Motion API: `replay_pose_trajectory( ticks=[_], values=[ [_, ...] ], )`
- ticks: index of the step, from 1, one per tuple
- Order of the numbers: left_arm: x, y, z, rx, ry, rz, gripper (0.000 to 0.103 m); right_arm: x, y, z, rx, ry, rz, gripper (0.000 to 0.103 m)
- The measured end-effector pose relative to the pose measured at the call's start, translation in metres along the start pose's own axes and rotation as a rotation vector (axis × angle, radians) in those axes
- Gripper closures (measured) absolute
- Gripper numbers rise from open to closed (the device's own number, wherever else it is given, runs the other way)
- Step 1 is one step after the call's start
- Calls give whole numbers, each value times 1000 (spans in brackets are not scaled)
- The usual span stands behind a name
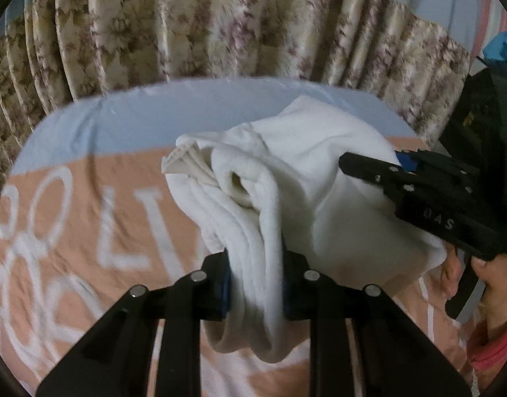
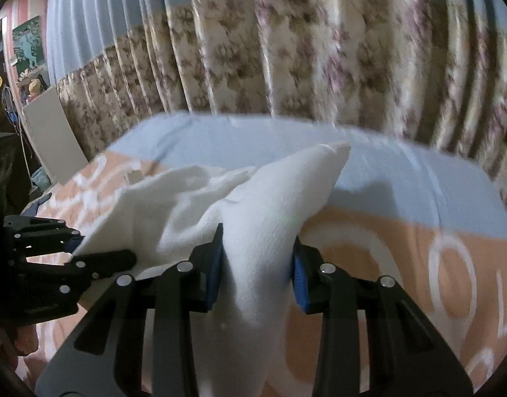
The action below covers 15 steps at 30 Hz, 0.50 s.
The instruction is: Fold small clothes
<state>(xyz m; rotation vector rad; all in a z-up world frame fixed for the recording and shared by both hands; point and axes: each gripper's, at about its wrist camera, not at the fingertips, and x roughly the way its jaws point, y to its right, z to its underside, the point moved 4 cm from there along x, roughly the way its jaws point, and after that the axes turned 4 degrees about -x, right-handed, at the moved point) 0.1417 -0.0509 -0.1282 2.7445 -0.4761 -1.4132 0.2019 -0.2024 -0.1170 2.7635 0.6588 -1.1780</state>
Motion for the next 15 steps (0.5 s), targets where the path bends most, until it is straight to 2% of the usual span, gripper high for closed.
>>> replay_pose_trajectory(
  ticks=[3,5,6,8,9,11,15],
  values=[
    [20,5,17,4,-55,-19,78,11,12,34,37,-84,-18,64],
    [31,2,26,-6,-89,-45,65,7,15,48,60,-103,-27,53],
    [31,-1,28,-21,-86,-46,62,1,14,50,69,-99,-30,51],
    [25,-5,30,-36,-85,-49,43,-9,12,51,83,-99,-43,35],
    [22,-6,32,-38,-83,-53,39,-18,11,51,89,-86,-50,31],
    [10,-4,32,-25,-66,-44,36,-35,6,51,88,-61,-62,22],
    [-5,1,31,2,-29,-56,31,-45,-10,58,67,-91,-41,20]
  ],
)
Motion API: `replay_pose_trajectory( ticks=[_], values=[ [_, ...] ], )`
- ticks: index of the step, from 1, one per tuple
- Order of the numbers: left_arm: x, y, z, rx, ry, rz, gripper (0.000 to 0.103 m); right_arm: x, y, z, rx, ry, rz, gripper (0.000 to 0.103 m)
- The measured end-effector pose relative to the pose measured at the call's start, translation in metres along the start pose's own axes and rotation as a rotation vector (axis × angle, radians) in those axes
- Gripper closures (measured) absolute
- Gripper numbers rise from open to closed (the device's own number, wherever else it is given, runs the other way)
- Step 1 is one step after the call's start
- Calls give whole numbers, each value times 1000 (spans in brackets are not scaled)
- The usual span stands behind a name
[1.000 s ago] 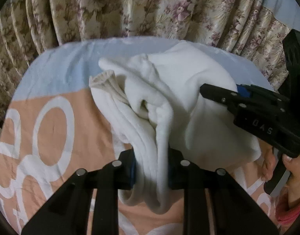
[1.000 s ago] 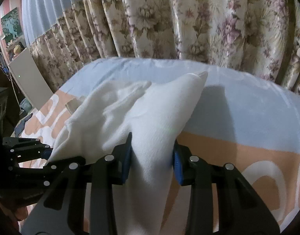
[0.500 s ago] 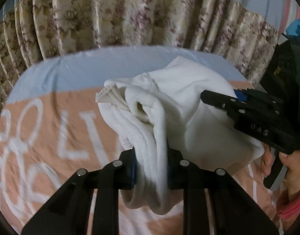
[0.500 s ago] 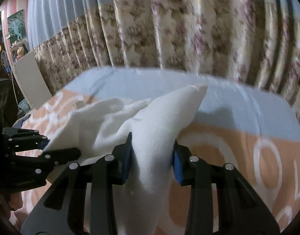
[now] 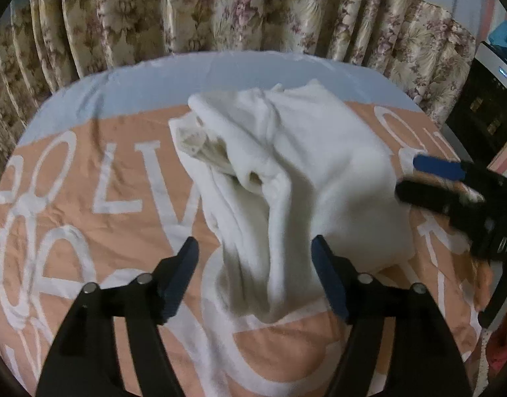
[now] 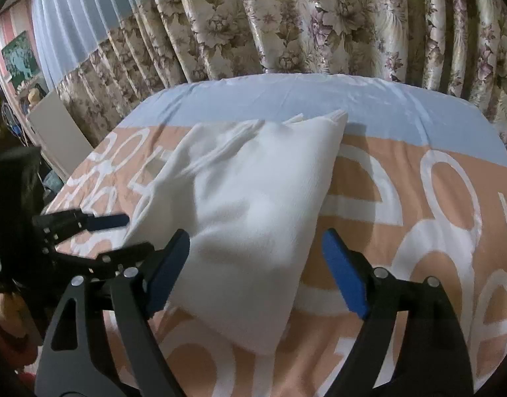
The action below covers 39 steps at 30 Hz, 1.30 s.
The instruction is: Fold small clothes
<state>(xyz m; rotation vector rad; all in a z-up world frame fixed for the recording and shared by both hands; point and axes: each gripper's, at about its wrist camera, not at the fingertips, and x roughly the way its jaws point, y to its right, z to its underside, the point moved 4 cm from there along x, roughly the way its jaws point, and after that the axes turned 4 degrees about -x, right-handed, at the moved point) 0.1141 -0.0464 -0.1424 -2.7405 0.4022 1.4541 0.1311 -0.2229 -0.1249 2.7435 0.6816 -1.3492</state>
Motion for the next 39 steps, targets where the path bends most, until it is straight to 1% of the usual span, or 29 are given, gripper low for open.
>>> replay_pose_trajectory(
  ticks=[4,5,7,9,10,12,13,15,16,17,18,19,20,21,23,25,26,28,30,31,32,34,36,37,39],
  values=[
    [6,-14,-1,-36,-4,-36,31,11,-10,15,-44,-59,68,20],
    [9,-20,-1,-44,-7,-56,31,16,-12,21,-55,-81,91,20],
    [19,-32,1,-58,-21,-77,29,22,-9,29,-62,-99,121,20],
    [23,-45,7,-101,-49,-37,28,26,0,36,-55,-119,177,21],
    [22,-50,10,-126,-54,-15,28,27,4,38,-53,-122,192,22],
    [18,-49,12,-122,-48,-18,28,25,13,41,-23,-123,188,22],
    [16,-46,12,-108,-44,-31,28,23,16,42,-8,-122,176,22],
    [9,-39,10,-95,-35,-37,29,19,17,39,0,-109,172,25],
    [6,-36,8,-93,-32,-34,25,14,15,36,6,-93,163,25],
    [0,-32,7,-92,-26,-33,15,9,13,34,14,-80,149,25],
    [-6,-29,5,-90,-15,-39,10,4,11,30,27,-66,135,23],
    [-11,-27,3,-88,-2,-45,5,-3,9,27,44,-47,126,15],
    [-18,-23,2,-80,14,-48,3,-8,7,24,52,-32,130,3],
    [-25,-20,1,-73,28,-56,2,-15,4,21,59,-9,143,3],
    [-35,-18,1,-73,38,-93,2,-24,-1,17,86,5,157,3],
    [-42,-17,2,-84,47,-115,2,-28,-4,18,133,-30,178,3],
    [-46,-18,4,-94,55,-115,2,-30,-7,18,140,-29,182,3],
    [-56,-21,8,-128,77,-102,2,-40,-14,20,142,3,210,3],
    [-64,-21,11,-138,91,-106,2,-48,-25,23,113,27,268,3],
    [-67,-20,14,-133,89,-123,2,-51,-28,24,118,32,288,3],
    [-69,-19,17,-123,81,-154,2,-54,-30,27,123,40,284,3],
    [-72,-15,22,-93,63,-187,2,-60,-36,30,130,59,275,3],
    [-76,-13,30,-77,68,-209,2,-71,-43,32,121,99,305,3],
    [-80,-13,35,-74,78,-228,2,-75,-47,34,116,107,321,3],
    [-83,-13,42,-73,77,-242,2,-79,-50,37,117,106,317,3]
  ],
)
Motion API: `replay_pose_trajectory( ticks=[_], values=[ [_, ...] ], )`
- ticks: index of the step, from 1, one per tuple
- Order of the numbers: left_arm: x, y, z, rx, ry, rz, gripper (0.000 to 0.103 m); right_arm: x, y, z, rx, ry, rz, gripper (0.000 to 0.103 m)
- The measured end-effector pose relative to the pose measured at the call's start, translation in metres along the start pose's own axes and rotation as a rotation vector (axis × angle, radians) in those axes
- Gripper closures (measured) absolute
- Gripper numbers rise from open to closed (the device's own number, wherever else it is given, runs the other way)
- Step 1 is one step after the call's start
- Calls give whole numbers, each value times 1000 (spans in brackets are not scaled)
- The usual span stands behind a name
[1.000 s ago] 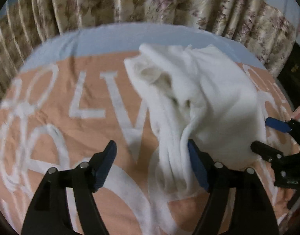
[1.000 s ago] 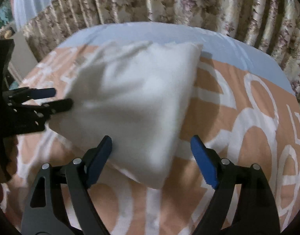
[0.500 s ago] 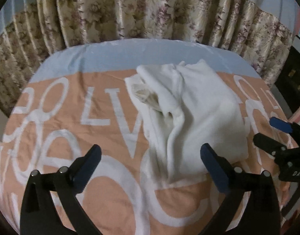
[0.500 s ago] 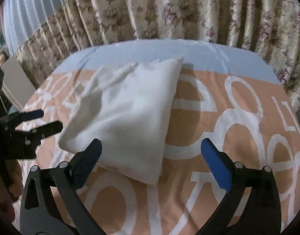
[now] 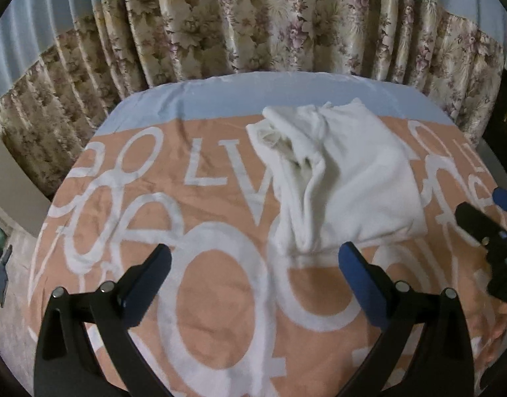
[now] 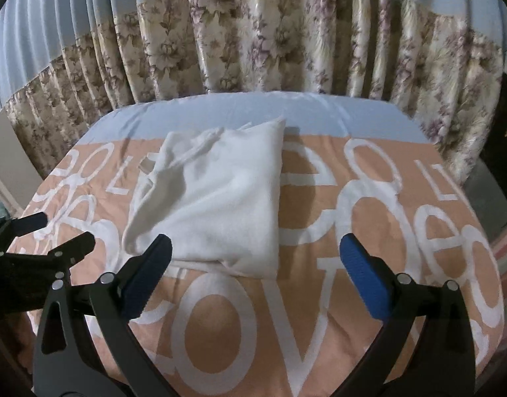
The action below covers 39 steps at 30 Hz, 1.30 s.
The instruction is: Fold small clothes
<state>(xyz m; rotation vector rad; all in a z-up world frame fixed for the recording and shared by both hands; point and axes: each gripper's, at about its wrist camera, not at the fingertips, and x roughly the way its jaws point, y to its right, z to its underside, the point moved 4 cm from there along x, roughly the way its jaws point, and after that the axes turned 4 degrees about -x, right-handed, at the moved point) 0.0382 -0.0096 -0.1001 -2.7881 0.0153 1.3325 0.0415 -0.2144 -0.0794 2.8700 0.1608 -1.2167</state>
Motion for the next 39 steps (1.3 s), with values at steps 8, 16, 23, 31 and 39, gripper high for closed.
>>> replay_pose_trajectory(
  ticks=[8,16,23,31,39],
  values=[
    [-16,-10,5,-30,55,-29,2,-7,-6,10,-1,-23,-6,3],
    [-33,-11,4,-34,92,-108,2,-20,-8,10,20,-20,24,3],
    [-52,-11,3,-39,92,-81,2,-34,-9,4,19,-20,54,3],
    [-76,-11,3,-49,99,-53,2,-67,-10,-8,23,37,123,3],
    [-87,-14,0,-68,103,-54,2,-88,-14,-10,15,71,148,3]
  ],
)
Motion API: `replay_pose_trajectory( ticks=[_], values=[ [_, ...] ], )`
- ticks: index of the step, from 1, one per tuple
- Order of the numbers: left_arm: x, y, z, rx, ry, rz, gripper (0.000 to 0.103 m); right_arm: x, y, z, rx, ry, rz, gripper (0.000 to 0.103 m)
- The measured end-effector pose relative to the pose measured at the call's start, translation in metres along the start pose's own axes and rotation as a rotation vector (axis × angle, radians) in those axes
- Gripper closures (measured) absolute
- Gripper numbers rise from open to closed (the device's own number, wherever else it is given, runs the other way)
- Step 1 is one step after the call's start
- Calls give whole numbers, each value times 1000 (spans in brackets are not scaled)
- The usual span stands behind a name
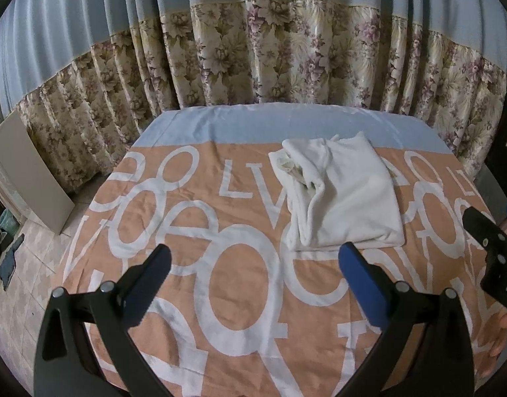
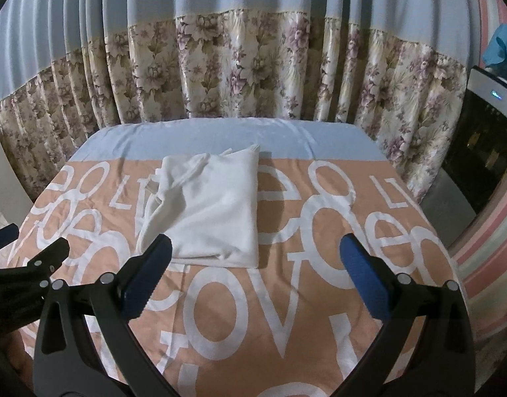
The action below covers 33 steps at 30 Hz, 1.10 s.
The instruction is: Fold small clothes
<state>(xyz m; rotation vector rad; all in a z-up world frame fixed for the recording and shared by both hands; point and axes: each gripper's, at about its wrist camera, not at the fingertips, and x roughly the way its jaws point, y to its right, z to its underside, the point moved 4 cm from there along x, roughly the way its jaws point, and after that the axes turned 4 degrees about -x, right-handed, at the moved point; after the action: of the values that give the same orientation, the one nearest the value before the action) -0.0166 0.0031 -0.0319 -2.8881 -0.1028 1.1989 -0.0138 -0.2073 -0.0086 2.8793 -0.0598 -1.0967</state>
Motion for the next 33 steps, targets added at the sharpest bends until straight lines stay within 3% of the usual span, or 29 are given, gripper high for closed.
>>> replay_pose_trajectory(
  ticks=[33],
  values=[
    [-8,5,-2,0,7,-5,2,-12,2,0,2,27,31,3]
  ],
)
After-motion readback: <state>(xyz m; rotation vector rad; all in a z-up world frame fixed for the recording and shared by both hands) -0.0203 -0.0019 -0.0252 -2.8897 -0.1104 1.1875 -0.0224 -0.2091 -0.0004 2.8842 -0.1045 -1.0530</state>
